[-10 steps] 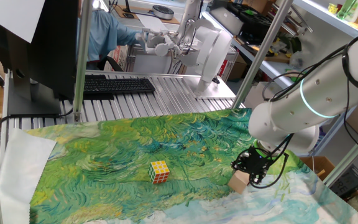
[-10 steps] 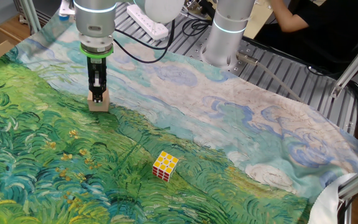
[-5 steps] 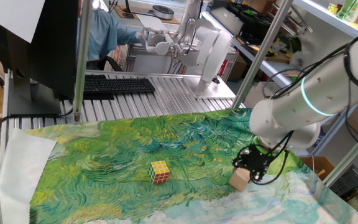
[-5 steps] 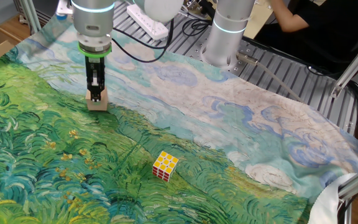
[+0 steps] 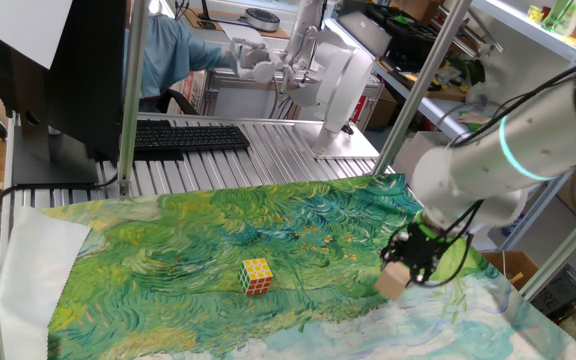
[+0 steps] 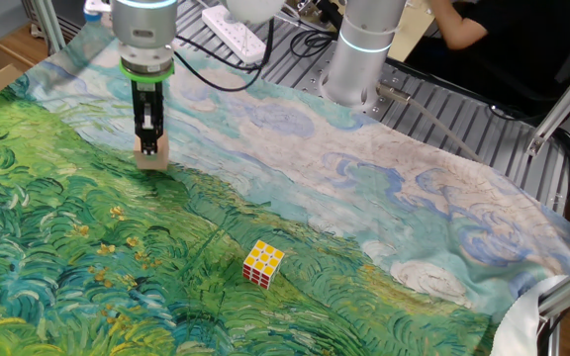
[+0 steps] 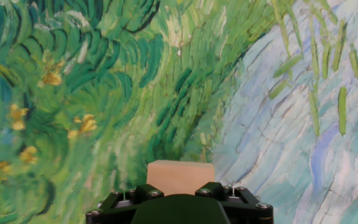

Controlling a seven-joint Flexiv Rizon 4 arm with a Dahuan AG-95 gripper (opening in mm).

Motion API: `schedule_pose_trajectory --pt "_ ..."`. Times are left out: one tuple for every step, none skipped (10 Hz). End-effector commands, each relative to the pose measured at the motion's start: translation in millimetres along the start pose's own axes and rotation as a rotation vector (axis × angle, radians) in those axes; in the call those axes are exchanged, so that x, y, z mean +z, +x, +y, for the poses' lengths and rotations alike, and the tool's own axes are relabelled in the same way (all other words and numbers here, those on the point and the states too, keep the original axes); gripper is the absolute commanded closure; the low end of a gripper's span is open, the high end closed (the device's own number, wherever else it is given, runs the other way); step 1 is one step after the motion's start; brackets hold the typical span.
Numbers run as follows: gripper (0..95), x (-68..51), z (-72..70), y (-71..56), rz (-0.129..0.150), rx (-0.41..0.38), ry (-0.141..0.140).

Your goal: Pick up the small block on the left and move it to the right

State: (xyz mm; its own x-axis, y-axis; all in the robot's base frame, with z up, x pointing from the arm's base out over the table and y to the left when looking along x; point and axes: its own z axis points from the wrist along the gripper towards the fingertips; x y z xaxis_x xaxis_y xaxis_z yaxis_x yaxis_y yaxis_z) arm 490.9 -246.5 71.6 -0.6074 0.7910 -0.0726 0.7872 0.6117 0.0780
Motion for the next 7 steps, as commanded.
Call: schedule_pose_trajectory --pt "95.0 -12.0 -0.1 -0.7 0.001 -0.005 0.009" --pt "95.0 -15.9 -0.3 -1.0 0.007 -0.006 0.011" --pt "95.0 -18.1 -0.4 -1.1 0.009 -0.005 0.012" --pt "95.0 -19.4 -0.5 -1.2 0.009 -0.007 0.012" --pt "95.0 -19.4 -0.6 -1.3 0.009 -0.019 0.012" --pt "95.0 -19.3 -0.6 -1.2 0.012 -0.047 0.017" --pt "95.0 -19.3 -0.6 -1.2 0.013 -0.061 0.018"
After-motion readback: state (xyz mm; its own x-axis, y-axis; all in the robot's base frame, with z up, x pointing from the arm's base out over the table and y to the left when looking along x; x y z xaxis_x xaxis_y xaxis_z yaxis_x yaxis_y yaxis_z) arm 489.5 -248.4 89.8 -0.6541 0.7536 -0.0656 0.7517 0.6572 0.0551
